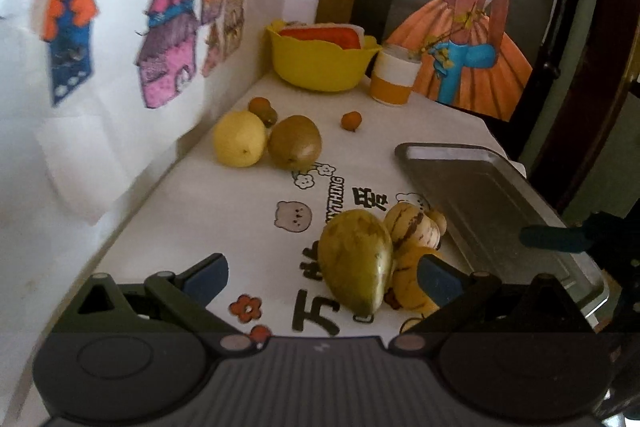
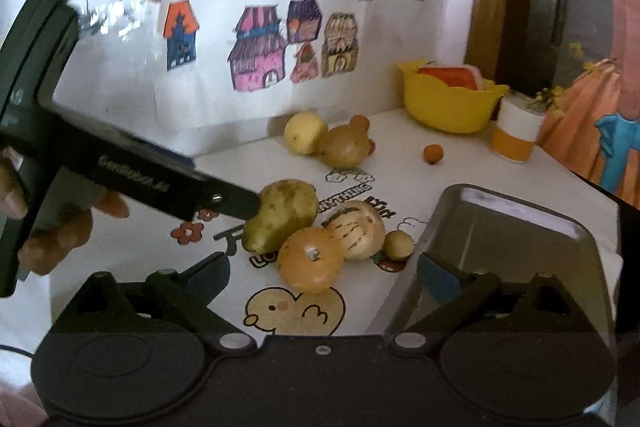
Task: Organize fruits
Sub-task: 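Grasp the orange round fruit with the right tool while the left tool grasps the green-yellow pear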
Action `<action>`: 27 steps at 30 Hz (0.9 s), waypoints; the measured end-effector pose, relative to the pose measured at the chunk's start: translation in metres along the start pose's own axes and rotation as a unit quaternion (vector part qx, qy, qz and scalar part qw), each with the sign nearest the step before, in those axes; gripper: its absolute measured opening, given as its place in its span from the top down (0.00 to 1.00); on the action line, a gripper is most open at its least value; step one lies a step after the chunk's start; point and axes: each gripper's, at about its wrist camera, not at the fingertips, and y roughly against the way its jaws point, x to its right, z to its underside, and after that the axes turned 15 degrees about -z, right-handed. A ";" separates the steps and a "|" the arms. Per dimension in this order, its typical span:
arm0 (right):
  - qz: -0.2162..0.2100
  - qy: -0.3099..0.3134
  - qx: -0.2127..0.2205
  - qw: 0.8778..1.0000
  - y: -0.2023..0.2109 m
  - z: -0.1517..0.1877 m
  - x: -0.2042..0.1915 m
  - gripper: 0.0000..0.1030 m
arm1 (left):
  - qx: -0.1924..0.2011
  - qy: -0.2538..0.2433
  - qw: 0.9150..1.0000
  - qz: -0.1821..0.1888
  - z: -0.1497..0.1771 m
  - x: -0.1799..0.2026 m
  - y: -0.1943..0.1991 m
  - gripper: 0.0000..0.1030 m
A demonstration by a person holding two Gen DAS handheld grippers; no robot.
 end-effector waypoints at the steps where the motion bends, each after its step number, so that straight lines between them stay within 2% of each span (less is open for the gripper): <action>1: -0.001 0.007 -0.004 1.000 -0.004 0.000 0.000 0.09 | -0.007 0.002 1.000 0.002 0.000 0.001 -0.005 0.01; 7: 0.006 0.047 -0.020 0.999 -0.024 0.003 -0.002 0.16 | -0.040 0.008 0.999 0.017 0.001 0.006 -0.030 0.08; 12: 0.000 0.044 -0.031 0.999 -0.036 0.004 0.002 0.27 | -0.050 0.029 0.998 0.024 -0.001 0.003 -0.039 0.16; 19: -0.009 0.031 -0.035 0.999 -0.045 0.003 0.008 0.41 | -0.065 0.040 0.996 0.038 -0.008 0.005 -0.052 0.20; 27: -0.023 -0.006 -0.036 0.999 -0.052 0.004 0.018 0.47 | -0.063 0.031 0.997 0.029 -0.010 0.013 -0.054 0.23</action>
